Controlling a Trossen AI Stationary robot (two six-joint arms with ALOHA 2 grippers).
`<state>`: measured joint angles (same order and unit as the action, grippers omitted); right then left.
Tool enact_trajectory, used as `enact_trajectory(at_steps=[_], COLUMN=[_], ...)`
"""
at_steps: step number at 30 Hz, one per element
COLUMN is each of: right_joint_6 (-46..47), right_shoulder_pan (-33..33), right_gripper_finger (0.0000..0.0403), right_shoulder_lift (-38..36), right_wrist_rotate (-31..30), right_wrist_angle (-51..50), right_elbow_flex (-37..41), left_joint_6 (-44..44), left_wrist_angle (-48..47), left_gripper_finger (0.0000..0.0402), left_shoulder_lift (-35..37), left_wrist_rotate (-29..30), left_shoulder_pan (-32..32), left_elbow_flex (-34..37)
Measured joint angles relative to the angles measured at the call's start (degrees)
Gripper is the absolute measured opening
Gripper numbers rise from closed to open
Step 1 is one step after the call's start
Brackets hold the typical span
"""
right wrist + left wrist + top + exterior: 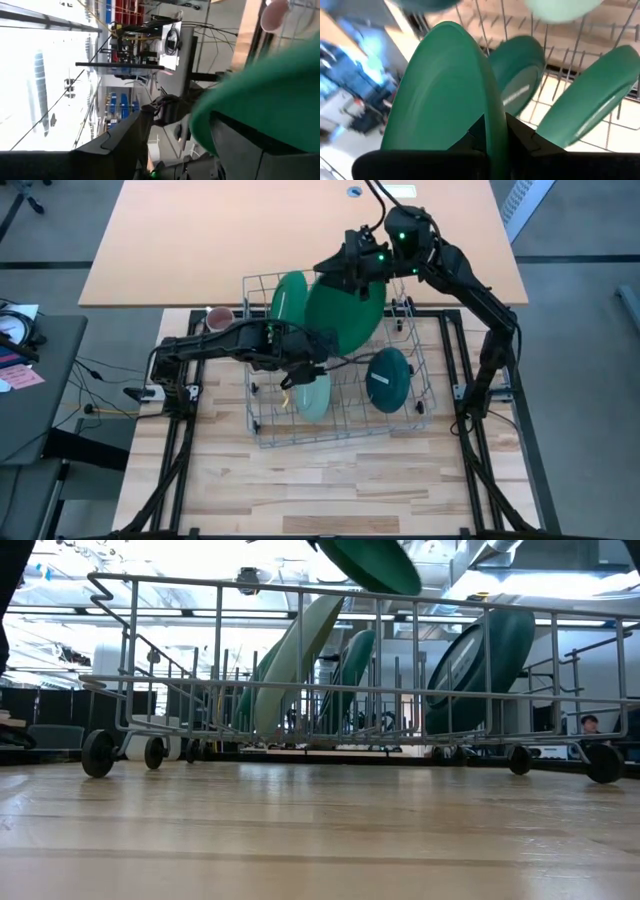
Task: Sort dishes
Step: Put the green plate in the dish rack
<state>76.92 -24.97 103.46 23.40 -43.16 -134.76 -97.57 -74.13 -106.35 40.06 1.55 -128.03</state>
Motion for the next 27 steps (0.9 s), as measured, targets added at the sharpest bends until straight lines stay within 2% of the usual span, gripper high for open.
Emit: enact_trajectory(at_steps=[2, 9, 21, 24, 27], right_joint_6=[0.2, -1.9, -2.5, -1.7, -0.3], right_shoulder_pan=[-0.4, -0.7, -2.5, -2.6, -2.6], right_gripper_finger=[0.0235, 0.0224, 0.0090, 0.0083, 0.0096], right_shoulder_lift=[0.0, 0.0, 0.0, 0.0, 0.0], right_wrist_rotate=[0.9, 2.1, 2.3, 2.3, 3.6], right_wrist_angle=[-1.4, -6.0, -5.2, -4.9, -3.7], right_elbow_flex=[0.0, 0.0, 0.0, 0.0, 0.0], left_joint_6=[-1.2, -3.2, -3.7, -3.9, -3.9], left_wrist_angle=[0.1, 0.4, 0.6, 0.6, 0.7], left_gripper_finger=[0.0024, 0.0024, 0.0024, 0.0024, 0.0024], left_shoulder_lift=[-0.4, -0.5, -0.5, -0.5, -0.5], left_wrist_rotate=[-0.5, 3.9, 4.0, 4.2, 4.8], left_shoulder_pan=[0.6, 0.7, 1.7, 2.0, 2.4], left_elbow_flex=[0.0, 0.0, 0.0, 0.0, 0.0])
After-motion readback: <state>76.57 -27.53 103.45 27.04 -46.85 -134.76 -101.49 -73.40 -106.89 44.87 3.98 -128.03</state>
